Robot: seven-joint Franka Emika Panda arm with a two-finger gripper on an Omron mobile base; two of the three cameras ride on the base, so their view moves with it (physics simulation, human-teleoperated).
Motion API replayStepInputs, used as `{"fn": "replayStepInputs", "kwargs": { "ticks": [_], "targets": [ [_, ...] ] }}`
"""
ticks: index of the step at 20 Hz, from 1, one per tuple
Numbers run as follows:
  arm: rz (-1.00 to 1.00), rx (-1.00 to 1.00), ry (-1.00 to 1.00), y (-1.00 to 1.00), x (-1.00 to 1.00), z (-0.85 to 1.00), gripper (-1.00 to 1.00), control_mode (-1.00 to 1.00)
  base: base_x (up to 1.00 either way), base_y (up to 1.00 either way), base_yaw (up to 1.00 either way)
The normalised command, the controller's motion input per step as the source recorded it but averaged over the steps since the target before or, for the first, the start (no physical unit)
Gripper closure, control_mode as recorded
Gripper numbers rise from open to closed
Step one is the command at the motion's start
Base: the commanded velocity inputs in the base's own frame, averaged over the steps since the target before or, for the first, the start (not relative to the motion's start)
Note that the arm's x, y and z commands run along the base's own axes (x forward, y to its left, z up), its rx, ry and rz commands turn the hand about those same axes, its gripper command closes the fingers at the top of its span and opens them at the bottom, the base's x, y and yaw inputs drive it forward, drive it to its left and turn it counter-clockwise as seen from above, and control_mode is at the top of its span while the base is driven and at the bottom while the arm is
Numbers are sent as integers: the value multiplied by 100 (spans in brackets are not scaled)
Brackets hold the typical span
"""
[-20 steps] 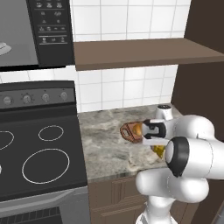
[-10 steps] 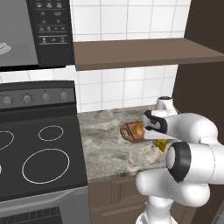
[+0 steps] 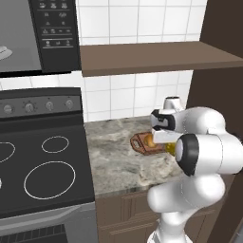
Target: Retrieve the reheated potato from the microwave, then place the potato, cheese, and condiment on the cutting board.
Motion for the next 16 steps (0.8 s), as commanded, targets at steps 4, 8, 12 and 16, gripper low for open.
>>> {"fn": "replayStepInputs", "kwargs": {
  "ticks": [4,8,12,16],
  "targets": [
    [4,0,0,-2,29,4,100,-100,0,0,0],
    [3,0,0,-6,21,0,100,-100,0,0,0],
    [3,0,0,-6,20,-1,100,-100,0,0,0],
    [5,0,0,0,36,-3,100,-100,0,0,0]
  ]
}}
